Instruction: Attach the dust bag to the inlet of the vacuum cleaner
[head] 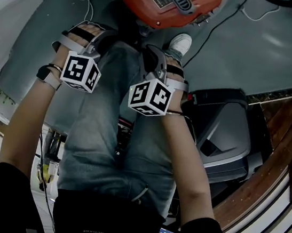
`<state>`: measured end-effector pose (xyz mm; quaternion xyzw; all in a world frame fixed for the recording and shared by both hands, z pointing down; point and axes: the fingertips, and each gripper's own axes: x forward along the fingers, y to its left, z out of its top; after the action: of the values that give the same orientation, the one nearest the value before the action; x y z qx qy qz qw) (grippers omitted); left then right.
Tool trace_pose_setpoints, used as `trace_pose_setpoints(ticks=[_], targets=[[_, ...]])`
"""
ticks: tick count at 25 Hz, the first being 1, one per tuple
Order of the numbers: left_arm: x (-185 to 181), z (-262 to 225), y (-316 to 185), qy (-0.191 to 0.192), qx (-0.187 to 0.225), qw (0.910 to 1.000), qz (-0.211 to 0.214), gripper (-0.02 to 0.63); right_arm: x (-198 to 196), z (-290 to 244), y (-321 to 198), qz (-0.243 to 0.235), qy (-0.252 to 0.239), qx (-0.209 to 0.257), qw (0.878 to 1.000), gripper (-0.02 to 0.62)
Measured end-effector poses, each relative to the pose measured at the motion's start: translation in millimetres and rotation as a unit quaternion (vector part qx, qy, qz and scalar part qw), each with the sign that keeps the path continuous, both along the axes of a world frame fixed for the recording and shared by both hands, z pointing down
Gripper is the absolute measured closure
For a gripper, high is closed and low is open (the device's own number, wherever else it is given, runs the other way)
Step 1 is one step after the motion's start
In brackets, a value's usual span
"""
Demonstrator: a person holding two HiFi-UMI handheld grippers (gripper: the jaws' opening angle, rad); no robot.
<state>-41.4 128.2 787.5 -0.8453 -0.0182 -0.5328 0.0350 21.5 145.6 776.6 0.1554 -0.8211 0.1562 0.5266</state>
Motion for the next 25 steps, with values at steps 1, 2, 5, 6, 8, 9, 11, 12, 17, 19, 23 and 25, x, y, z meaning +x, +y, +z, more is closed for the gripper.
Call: trace_pose_setpoints(ticks=[1,2,5,6,8,9,11,12,17,19,23,25], targets=[[0,0,0,0.000,-0.001,1.0000,-0.001,0.575,-1,1,2,-0.006,0.000,-0.003,1.000,0.546],[1,0,0,0.001,-0.002,1.0000,-0.002,0.575,-2,1,3,-0.010,-0.001,-0.007,1.000,0.546],[0,0,0,0.003,-0.005,1.0000,-0.006,0.575,-5,2,9,-0.018,-0.004,-0.020,1.000,0.546],[0,0,0,0.003,-0.005,1.0000,-0.006,0.575,-6,2,10,-0.022,-0.005,-0.021,1.000,0.546],[0,-1,-1,0.003,-0.006,1.0000,-0.007,0.575,-9,1,12,-0.030,-0.008,-0.021,0.999,0.546],[0,-1,-1,0.003,-0.006,1.0000,-0.007,0.575,-11,1,13,-0.032,-0.009,-0.019,0.999,0.546],[0,-1,-1,0.004,-0.006,1.0000,-0.006,0.575,-14,2,11,-0.032,-0.011,-0.017,0.999,0.546],[0,-1,-1,0.004,-0.006,1.0000,-0.006,0.575,-16,3,10,-0.031,-0.010,-0.017,0.999,0.546],[0,-1,0,0.005,0.003,1.0000,0.001,0.575,-22,9,8,-0.026,-0.001,-0.003,1.000,0.548],[0,-1,-1,0.004,0.012,0.9999,0.008,0.575,-23,10,9,-0.018,0.004,0.003,1.000,0.548],[-1,-2,-1,0.002,0.031,0.9994,0.018,0.575,-25,8,9,0.021,0.012,0.006,1.000,0.563],[-4,-4,-3,-0.005,0.038,0.9990,0.024,0.575,-27,5,8,0.037,0.015,0.011,0.999,0.565]])
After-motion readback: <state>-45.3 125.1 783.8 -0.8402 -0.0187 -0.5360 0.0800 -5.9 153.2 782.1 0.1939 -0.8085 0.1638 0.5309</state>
